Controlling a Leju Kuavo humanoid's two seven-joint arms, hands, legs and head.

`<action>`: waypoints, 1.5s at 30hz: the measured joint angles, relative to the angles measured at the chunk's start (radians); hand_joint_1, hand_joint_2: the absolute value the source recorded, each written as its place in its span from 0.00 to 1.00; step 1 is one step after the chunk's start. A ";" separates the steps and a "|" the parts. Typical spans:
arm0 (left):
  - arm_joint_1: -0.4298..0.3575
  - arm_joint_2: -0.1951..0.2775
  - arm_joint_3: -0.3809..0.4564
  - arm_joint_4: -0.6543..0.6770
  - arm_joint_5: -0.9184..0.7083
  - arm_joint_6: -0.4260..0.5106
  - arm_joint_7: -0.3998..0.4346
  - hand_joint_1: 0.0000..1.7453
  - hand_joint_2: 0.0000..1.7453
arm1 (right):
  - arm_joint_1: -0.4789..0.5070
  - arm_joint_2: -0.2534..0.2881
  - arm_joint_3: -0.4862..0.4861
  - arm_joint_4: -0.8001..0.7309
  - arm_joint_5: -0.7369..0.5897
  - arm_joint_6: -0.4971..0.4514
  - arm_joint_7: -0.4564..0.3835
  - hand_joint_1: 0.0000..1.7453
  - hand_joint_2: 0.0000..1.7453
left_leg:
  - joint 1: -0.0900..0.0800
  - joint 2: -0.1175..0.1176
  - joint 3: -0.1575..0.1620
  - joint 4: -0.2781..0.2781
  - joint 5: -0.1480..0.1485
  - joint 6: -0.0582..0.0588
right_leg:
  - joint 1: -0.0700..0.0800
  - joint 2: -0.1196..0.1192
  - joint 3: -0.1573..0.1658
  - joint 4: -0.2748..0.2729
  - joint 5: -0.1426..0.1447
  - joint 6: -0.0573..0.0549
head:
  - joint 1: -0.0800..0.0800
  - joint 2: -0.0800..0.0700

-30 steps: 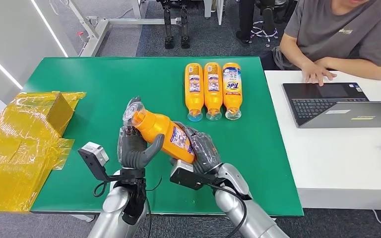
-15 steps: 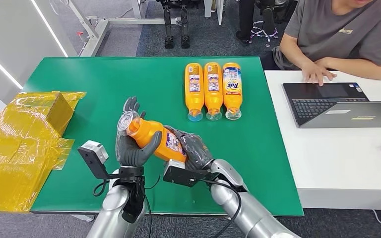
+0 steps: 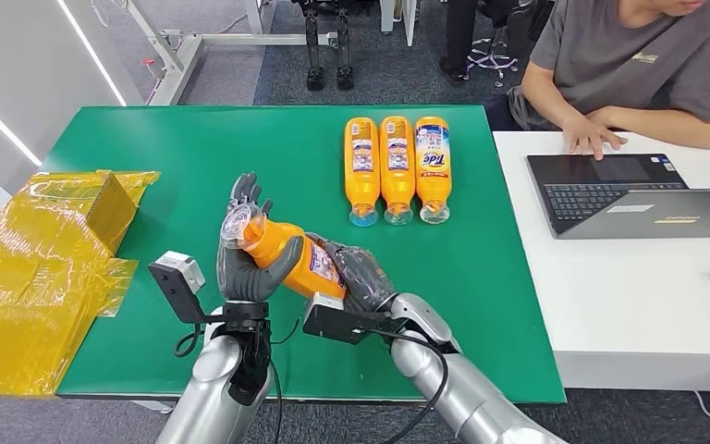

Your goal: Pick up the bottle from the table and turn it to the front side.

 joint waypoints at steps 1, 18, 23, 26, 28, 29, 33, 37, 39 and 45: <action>0.000 0.000 0.000 0.001 -0.001 0.000 0.000 0.96 1.00 | 0.001 0.000 0.000 -0.002 0.002 0.002 0.000 1.00 1.00 | 0.000 0.000 0.000 0.000 0.000 0.000 | 0.000 0.000 0.000 0.000 0.000 0.000 | 0.000 0.000; -0.011 -0.018 0.000 0.019 0.029 0.029 0.000 1.00 1.00 | 0.012 0.000 -0.005 -0.022 -0.004 0.013 0.029 1.00 1.00 | 0.000 0.001 0.000 0.000 0.000 0.000 | 0.000 0.000 0.000 0.000 0.000 0.000 | 0.000 0.000; -0.013 -0.022 0.000 0.021 0.029 0.038 0.000 1.00 1.00 | 0.013 0.000 -0.008 -0.021 -0.006 0.009 0.028 1.00 1.00 | 0.000 0.001 0.000 0.000 0.000 0.000 | 0.000 0.000 0.000 0.000 0.000 0.000 | 0.000 0.000; -0.018 -0.027 0.000 0.029 0.029 0.047 0.000 1.00 1.00 | 0.013 0.000 -0.013 -0.015 -0.008 -0.006 0.017 1.00 1.00 | 0.000 0.001 0.000 0.000 0.000 0.000 | 0.000 0.000 0.000 0.000 0.000 0.000 | 0.000 0.000; -0.024 -0.030 0.000 0.032 0.029 0.053 0.000 1.00 1.00 | 0.013 0.003 -0.016 -0.009 -0.014 -0.045 0.000 1.00 1.00 | 0.000 0.001 0.000 0.000 0.000 0.000 | 0.000 0.000 0.000 0.000 0.000 0.000 | 0.000 0.000; -0.028 -0.032 0.000 0.033 0.029 0.055 0.000 1.00 1.00 | 0.014 0.005 -0.018 -0.007 -0.021 -0.071 -0.010 0.75 1.00 | 0.000 0.000 0.000 0.000 0.000 0.000 | 0.000 0.000 0.000 0.000 0.000 0.000 | 0.000 0.000; -0.049 -0.037 -0.001 0.036 0.033 0.065 0.000 1.00 1.00 | 0.023 0.013 -0.029 -0.007 -0.077 -0.153 -0.051 0.00 1.00 | 0.000 0.000 0.000 0.000 0.000 0.000 | 0.000 0.000 0.000 0.000 0.000 0.000 | 0.000 0.000; -0.058 -0.039 -0.001 0.048 0.038 0.082 0.000 1.00 1.00 | 0.024 0.025 -0.037 -0.011 -0.131 -0.177 -0.081 0.00 1.00 | 0.000 0.001 0.000 0.000 0.000 0.000 | 0.000 0.001 0.000 0.000 0.000 0.000 | 0.000 0.000; -0.063 -0.040 -0.001 0.058 0.039 0.087 0.000 1.00 1.00 | 0.024 0.027 -0.037 -0.008 -0.151 -0.185 -0.097 0.00 1.00 | 0.000 0.001 0.000 0.000 0.000 0.000 | 0.000 0.000 0.000 0.000 0.000 0.000 | 0.000 0.000; -0.068 -0.042 -0.001 0.077 0.043 0.080 0.000 1.00 1.00 | 0.032 0.032 -0.043 0.000 -0.220 -0.244 -0.144 0.00 0.75 | 0.000 0.001 -0.001 0.000 0.000 0.000 | 0.000 0.000 0.000 0.000 0.000 0.000 | 0.000 0.000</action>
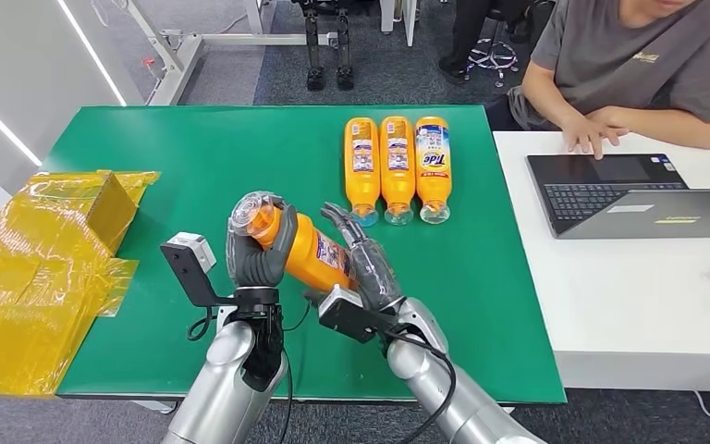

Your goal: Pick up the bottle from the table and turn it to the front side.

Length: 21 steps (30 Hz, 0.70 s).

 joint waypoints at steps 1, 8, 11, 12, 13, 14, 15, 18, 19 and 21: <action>0.000 0.000 0.000 0.000 -0.001 -0.004 0.000 1.00 1.00 | 0.007 0.000 -0.003 -0.006 -0.014 -0.016 -0.007 0.00 0.50 | 0.000 0.000 0.000 0.000 0.000 0.000 | 0.000 0.000 0.000 0.000 0.000 0.000 | 0.000 0.000; 0.010 0.000 0.000 -0.008 -0.008 -0.044 0.000 1.00 1.00 | 0.092 -0.006 -0.029 -0.153 -0.118 -0.129 -0.085 0.00 1.00 | 0.000 0.000 -0.001 0.000 0.000 0.000 | 0.000 0.000 0.000 0.000 0.000 0.000 | 0.000 0.000; 0.017 0.001 0.000 -0.023 -0.023 -0.048 0.000 1.00 1.00 | 0.132 -0.010 -0.037 -0.231 -0.161 -0.159 -0.112 0.00 1.00 | 0.000 0.000 -0.001 0.000 0.000 0.000 | 0.000 0.000 -0.001 0.000 0.000 0.000 | 0.000 0.000; 0.019 0.001 0.000 -0.030 -0.031 -0.045 0.000 1.00 1.00 | 0.145 -0.011 -0.041 -0.256 -0.175 -0.169 -0.119 0.00 1.00 | 0.000 0.000 -0.001 0.000 0.000 0.000 | 0.000 0.000 -0.001 0.000 0.000 0.000 | 0.000 0.000; 0.022 0.002 0.000 -0.037 -0.040 -0.040 0.000 1.00 1.00 | 0.157 -0.011 -0.043 -0.281 -0.187 -0.179 -0.124 0.00 1.00 | 0.000 0.000 -0.001 0.000 0.000 0.000 | 0.000 0.000 0.000 0.000 0.000 0.000 | 0.000 0.000; 0.024 0.003 0.000 -0.043 -0.049 -0.033 0.000 1.00 1.00 | 0.168 -0.011 -0.045 -0.305 -0.198 -0.191 -0.127 0.00 1.00 | 0.000 0.000 -0.001 0.000 0.000 0.000 | 0.000 0.000 0.000 0.000 0.000 0.000 | 0.000 0.000; 0.026 0.004 0.000 -0.049 -0.057 -0.026 0.000 1.00 1.00 | 0.179 -0.011 -0.046 -0.328 -0.208 -0.203 -0.129 0.00 1.00 | 0.000 0.000 0.000 0.000 0.000 0.000 | 0.000 0.000 0.000 0.000 0.000 0.000 | 0.000 0.000; 0.037 0.009 -0.001 -0.062 -0.075 -0.009 0.000 1.00 1.00 | 0.204 -0.014 -0.047 -0.389 -0.230 -0.229 -0.131 0.00 1.00 | 0.000 0.000 0.000 0.000 0.000 0.000 | 0.000 0.000 0.000 0.000 0.000 0.000 | 0.000 0.000; 0.041 0.010 -0.001 -0.065 -0.080 -0.004 0.000 1.00 1.00 | 0.210 -0.015 -0.047 -0.406 -0.234 -0.234 -0.131 0.00 1.00 | 0.000 0.000 0.000 0.000 0.000 0.000 | 0.000 0.000 0.000 0.000 0.000 0.000 | 0.000 0.000; 0.047 0.013 -0.001 -0.070 -0.085 0.002 0.000 1.00 1.00 | 0.220 -0.017 -0.047 -0.434 -0.240 -0.239 -0.132 0.00 1.00 | 0.000 0.000 0.000 0.000 0.000 0.000 | 0.000 0.000 0.000 0.000 0.000 0.000 | 0.000 0.000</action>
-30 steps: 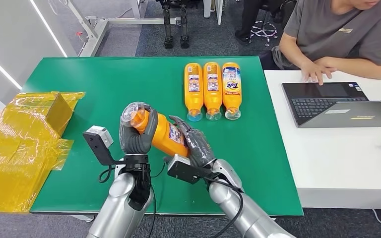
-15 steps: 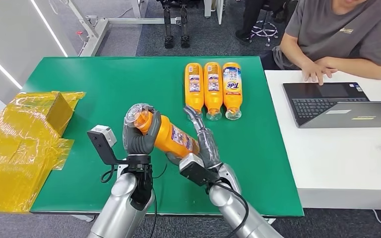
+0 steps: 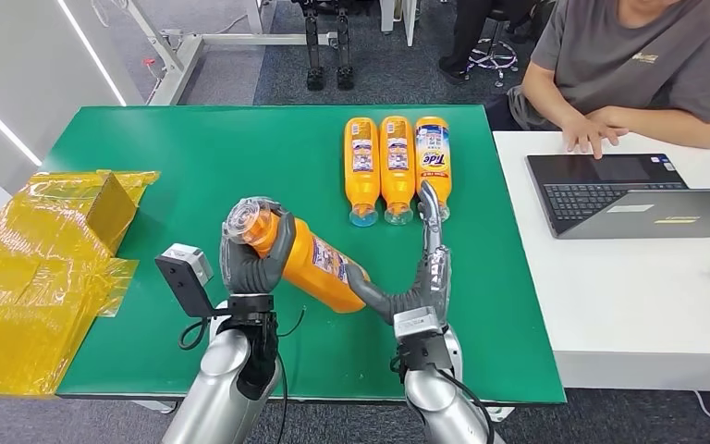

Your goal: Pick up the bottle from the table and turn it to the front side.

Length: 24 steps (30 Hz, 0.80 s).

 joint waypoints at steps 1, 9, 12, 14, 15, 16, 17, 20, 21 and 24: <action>0.003 0.001 0.000 -0.002 -0.002 0.002 0.000 1.00 1.00 | 0.004 -0.001 0.000 -0.010 -0.002 -0.003 0.000 0.00 1.00 | 0.000 0.000 0.000 0.000 0.000 0.000 | 0.000 0.000 0.000 0.000 0.000 0.000 | 0.000 0.000; 0.021 0.054 0.001 -0.016 -0.272 0.260 0.018 1.00 1.00 | 0.072 -0.006 0.000 -0.128 0.026 -0.064 0.000 0.00 1.00 | 0.000 0.000 0.000 0.000 0.000 0.000 | 0.000 0.000 0.000 0.000 0.000 0.000 | 0.000 0.000; 0.019 0.096 0.024 -0.026 -0.545 0.353 0.092 1.00 1.00 | 0.091 -0.006 0.000 -0.153 0.028 -0.066 0.000 0.00 1.00 | 0.000 0.000 0.000 -0.001 0.000 0.000 | 0.000 0.000 0.000 0.000 0.000 -0.001 | 0.000 0.000; 0.015 0.121 0.052 -0.036 -0.661 0.364 0.132 1.00 1.00 | 0.097 -0.006 0.000 -0.164 0.026 -0.066 0.000 0.00 1.00 | 0.000 0.000 0.000 -0.001 0.000 0.000 | 0.000 0.000 0.000 0.001 0.000 -0.001 | 0.000 0.000; 0.014 0.131 0.064 -0.039 -0.695 0.366 0.144 1.00 1.00 | 0.099 -0.006 0.000 -0.169 0.025 -0.066 0.000 0.00 1.00 | 0.000 0.000 0.001 -0.001 0.000 -0.001 | 0.000 0.000 0.000 0.001 0.000 -0.001 | 0.000 0.000; 0.013 0.140 0.074 -0.041 -0.730 0.368 0.155 1.00 1.00 | 0.100 -0.006 0.000 -0.173 0.023 -0.066 0.000 0.00 1.00 | 0.000 0.000 0.000 -0.001 0.000 -0.001 | 0.000 0.000 0.000 0.001 0.000 -0.001 | 0.000 0.000; 0.013 0.146 0.085 -0.044 -0.778 0.369 0.167 1.00 1.00 | 0.101 -0.006 0.000 -0.176 0.020 -0.066 0.000 0.00 1.00 | 0.000 0.000 0.000 -0.001 0.001 -0.001 | 0.000 0.000 0.000 0.001 0.000 -0.001 | 0.000 0.000; 0.008 0.160 0.121 -0.046 -0.974 0.370 0.207 1.00 1.00 | 0.102 -0.006 0.000 -0.179 0.013 -0.065 0.000 0.00 1.00 | 0.000 0.000 0.000 -0.001 0.001 -0.001 | 0.000 0.000 0.000 0.001 0.000 -0.001 | 0.000 0.000; 0.002 0.165 0.135 -0.046 -1.031 0.370 0.216 1.00 1.00 | 0.102 -0.006 0.000 -0.179 0.013 -0.065 0.000 0.00 1.00 | 0.000 0.000 0.000 -0.001 0.001 -0.001 | 0.000 0.000 0.000 0.001 0.000 -0.001 | 0.000 0.000; -0.039 0.191 0.180 -0.036 -1.159 0.370 0.229 1.00 1.00 | 0.101 -0.006 0.000 -0.179 0.013 -0.065 0.000 0.00 1.00 | 0.000 0.000 0.000 -0.001 0.001 -0.001 | 0.000 0.000 0.000 0.001 0.000 -0.001 | 0.000 0.000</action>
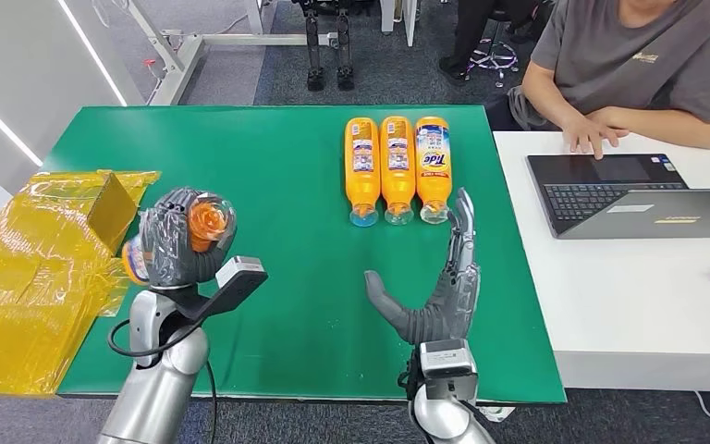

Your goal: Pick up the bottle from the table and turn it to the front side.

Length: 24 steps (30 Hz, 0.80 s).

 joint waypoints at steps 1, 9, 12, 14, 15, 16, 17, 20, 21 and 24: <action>-0.016 0.009 0.013 0.005 -0.023 0.000 0.001 1.00 1.00 | 0.000 0.000 0.000 0.000 0.000 0.000 0.000 0.00 1.00 | 0.000 0.000 0.000 0.000 0.000 0.000 | 0.000 0.000 0.000 0.000 0.000 0.000 | 0.000 0.000; -0.066 0.041 0.061 0.035 -0.045 0.000 0.001 1.00 1.00 | -0.003 0.000 -0.001 0.000 0.000 0.000 0.000 0.00 1.00 | 0.000 0.000 0.000 0.000 0.000 0.000 | 0.000 0.000 0.000 0.000 0.000 0.000 | 0.000 0.000; -0.072 0.050 0.070 0.042 -0.116 0.000 0.017 1.00 1.00 | -0.004 0.000 -0.001 0.000 0.000 0.000 0.000 0.00 1.00 | 0.000 0.000 0.000 0.000 0.000 0.000 | 0.000 0.000 0.000 0.000 0.000 0.000 | 0.000 0.000; -0.084 0.062 0.078 0.050 -0.208 0.000 0.039 1.00 1.00 | -0.004 0.001 -0.001 0.000 0.001 0.000 0.000 0.00 1.00 | 0.000 0.000 0.000 0.000 0.000 0.000 | 0.000 0.000 0.000 0.000 0.000 0.000 | 0.000 0.000; -0.095 0.071 0.082 0.059 -0.245 0.000 0.051 1.00 1.00 | -0.004 0.001 -0.001 0.000 0.001 0.000 0.000 0.00 1.00 | 0.000 0.000 0.000 0.000 0.000 0.000 | 0.000 0.000 0.000 0.000 0.000 0.000 | 0.000 0.000; -0.109 0.081 0.084 0.073 -0.273 0.000 0.063 1.00 1.00 | -0.003 0.001 -0.001 0.000 0.000 0.000 0.000 0.00 1.00 | 0.000 0.000 0.000 0.000 0.000 0.000 | 0.000 0.000 0.000 0.000 0.000 0.000 | 0.000 0.000; -0.123 0.092 0.085 0.091 -0.293 0.000 0.075 1.00 1.00 | -0.003 0.001 -0.001 0.000 0.000 0.001 0.000 0.00 1.00 | 0.000 0.000 0.000 0.000 0.000 0.000 | 0.000 0.000 0.000 0.000 0.000 0.000 | 0.000 0.000; -0.158 0.121 0.081 0.161 -0.342 0.000 0.099 1.00 1.00 | -0.001 0.001 -0.001 0.000 -0.013 0.012 0.000 0.00 1.00 | 0.000 0.001 0.001 0.000 0.001 -0.001 | 0.000 0.001 0.000 0.000 0.000 -0.001 | 0.000 0.000; -0.165 0.130 0.074 0.187 -0.366 0.000 0.111 1.00 1.00 | 0.001 0.001 -0.001 0.000 -0.022 0.019 0.000 0.00 1.00 | 0.000 0.001 0.001 0.000 0.001 -0.001 | 0.000 0.001 0.000 0.000 0.000 -0.001 | 0.000 0.000; -0.176 0.156 0.024 0.268 -0.445 0.000 0.164 1.00 1.00 | 0.002 0.001 0.001 0.000 -0.039 0.033 0.000 0.00 1.00 | 0.000 0.001 0.001 0.000 0.001 -0.001 | 0.000 0.001 0.000 0.001 0.000 -0.001 | 0.000 0.000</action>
